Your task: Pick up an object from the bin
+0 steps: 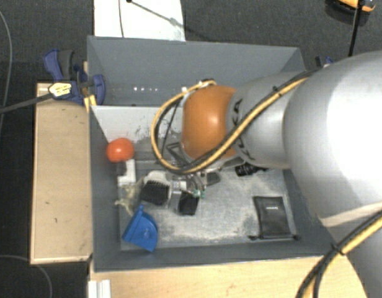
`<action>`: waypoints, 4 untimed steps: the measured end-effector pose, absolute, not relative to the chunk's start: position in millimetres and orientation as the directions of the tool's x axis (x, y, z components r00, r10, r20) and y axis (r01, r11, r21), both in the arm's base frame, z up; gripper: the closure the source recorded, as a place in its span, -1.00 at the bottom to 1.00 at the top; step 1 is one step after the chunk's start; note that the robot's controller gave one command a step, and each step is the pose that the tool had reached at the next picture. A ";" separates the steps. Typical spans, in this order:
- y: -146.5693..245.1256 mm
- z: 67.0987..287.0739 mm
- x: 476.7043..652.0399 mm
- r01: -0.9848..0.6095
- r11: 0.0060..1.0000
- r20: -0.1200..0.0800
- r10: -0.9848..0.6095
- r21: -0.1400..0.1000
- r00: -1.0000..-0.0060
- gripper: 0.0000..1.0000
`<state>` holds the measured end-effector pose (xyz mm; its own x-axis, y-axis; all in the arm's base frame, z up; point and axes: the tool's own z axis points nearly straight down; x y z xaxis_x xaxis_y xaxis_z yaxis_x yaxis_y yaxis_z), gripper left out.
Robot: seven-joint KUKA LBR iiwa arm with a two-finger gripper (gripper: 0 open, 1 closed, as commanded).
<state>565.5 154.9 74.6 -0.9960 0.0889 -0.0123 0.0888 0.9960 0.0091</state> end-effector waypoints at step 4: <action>162.6 80.2 565.7 0.009 1.000 -0.019 0.009 -0.001 -1.000 1.00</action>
Offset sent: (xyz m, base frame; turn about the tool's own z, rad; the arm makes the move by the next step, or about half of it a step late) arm 0.0017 0.0011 0.0213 -0.0046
